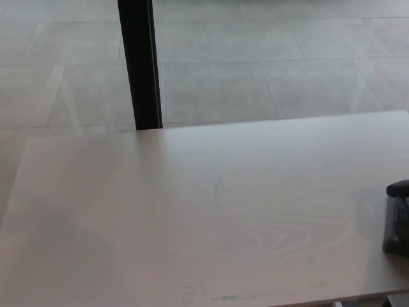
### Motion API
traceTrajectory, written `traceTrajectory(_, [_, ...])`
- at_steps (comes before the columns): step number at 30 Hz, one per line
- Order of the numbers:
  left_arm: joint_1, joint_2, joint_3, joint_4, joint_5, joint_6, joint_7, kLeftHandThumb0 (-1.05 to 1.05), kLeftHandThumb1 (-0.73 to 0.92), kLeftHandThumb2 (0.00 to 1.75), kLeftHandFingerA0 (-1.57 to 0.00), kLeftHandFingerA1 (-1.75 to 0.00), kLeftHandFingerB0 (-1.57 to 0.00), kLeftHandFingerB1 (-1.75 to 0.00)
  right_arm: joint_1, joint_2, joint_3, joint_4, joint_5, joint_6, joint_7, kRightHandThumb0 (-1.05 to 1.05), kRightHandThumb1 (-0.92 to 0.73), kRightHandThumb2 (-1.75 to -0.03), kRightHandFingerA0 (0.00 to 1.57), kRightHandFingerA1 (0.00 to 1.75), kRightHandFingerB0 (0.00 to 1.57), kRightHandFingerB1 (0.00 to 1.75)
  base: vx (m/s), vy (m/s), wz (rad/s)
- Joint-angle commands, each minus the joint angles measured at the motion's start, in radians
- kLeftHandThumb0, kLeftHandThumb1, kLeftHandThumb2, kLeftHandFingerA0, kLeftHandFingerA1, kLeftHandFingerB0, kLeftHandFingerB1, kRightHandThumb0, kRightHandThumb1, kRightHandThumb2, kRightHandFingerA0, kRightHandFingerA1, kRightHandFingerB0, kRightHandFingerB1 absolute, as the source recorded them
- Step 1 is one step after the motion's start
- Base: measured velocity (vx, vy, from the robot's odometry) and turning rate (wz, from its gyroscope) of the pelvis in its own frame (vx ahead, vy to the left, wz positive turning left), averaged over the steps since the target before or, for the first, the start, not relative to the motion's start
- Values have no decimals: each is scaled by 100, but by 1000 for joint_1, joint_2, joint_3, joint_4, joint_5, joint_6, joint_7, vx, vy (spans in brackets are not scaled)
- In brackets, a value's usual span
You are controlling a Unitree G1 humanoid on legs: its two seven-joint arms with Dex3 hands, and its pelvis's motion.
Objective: The robot uses its right hand to hold the eraser kept in the middle of the desk and use it to wipe the desk by swiping its surface twice
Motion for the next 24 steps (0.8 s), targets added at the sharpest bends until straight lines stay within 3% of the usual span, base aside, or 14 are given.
traceTrajectory(1, [-6,13,25,9,-41,-11,-20,-48,47,87,-78,-83,-60,-68,50,145,151,-59,-56,198,67,-33,-79,-75,94,175,70,154,0,0,0])
traceTrajectory(3, [-6,9,19,4,-36,-13,-15,-48,48,88,-77,-82,-60,-68,60,153,189,-87,-67,198,76,-30,-73,-82,94,175,72,151,0,0,0])
traceTrajectory(6, [1,8,1,-13,-17,-12,10,-51,48,88,-81,-82,-62,-69,83,208,245,-149,-65,229,81,-35,-84,-70,95,175,63,163,0,0,0])
traceTrajectory(7, [1,9,4,-14,-22,-10,2,-49,48,89,-79,-81,-58,-67,95,226,261,-157,-61,205,93,-31,-73,-79,97,175,65,161,0,0,0])
traceTrajectory(9, [-3,8,7,-11,-26,-2,9,-50,48,87,-80,-82,-62,-69,112,238,291,-196,-62,219,102,-33,-73,-79,97,175,63,165,0,0,0])
traceTrajectory(11, [-5,11,2,-6,-22,-10,3,-48,48,88,-79,-82,-62,-69,132,264,338,-234,-71,222,110,-31,-67,-94,97,175,66,167,0,0,0])
traceTrajectory(12, [-4,10,-9,-6,-10,-19,11,-51,48,88,-81,-82,-63,-69,142,270,354,-243,-75,224,110,-29,-70,-88,95,175,63,166,0,0,0])
traceTrajectory(13, [-6,10,-5,-5,-16,-14,7,-49,48,89,-79,-81,-60,-68,149,277,372,-262,-80,252,115,-29,-67,-92,95,175,62,172,0,0,0])
traceTrajectory(15, [-5,9,-4,-4,-18,-19,4,-48,49,89,-79,-82,-60,-68,158,272,401,-270,-99,251,114,-29,-68,-90,92,175,59,168,0,0,0])
traceTrajectory(19, [-8,11,-3,-11,-22,-12,2,-50,48,88,-80,-82,-63,-69,197,294,432,-295,-65,253,153,-31,-71,-87,92,175,70,148,0,0,0])
traceTrajectory(24, [-8,9,5,-21,-32,-7,11,-50,46,87,-80,-82,-61,-68,234,300,459,-324,-47,206,187,-28,-66,-100,97,175,75,157,0,0,0])
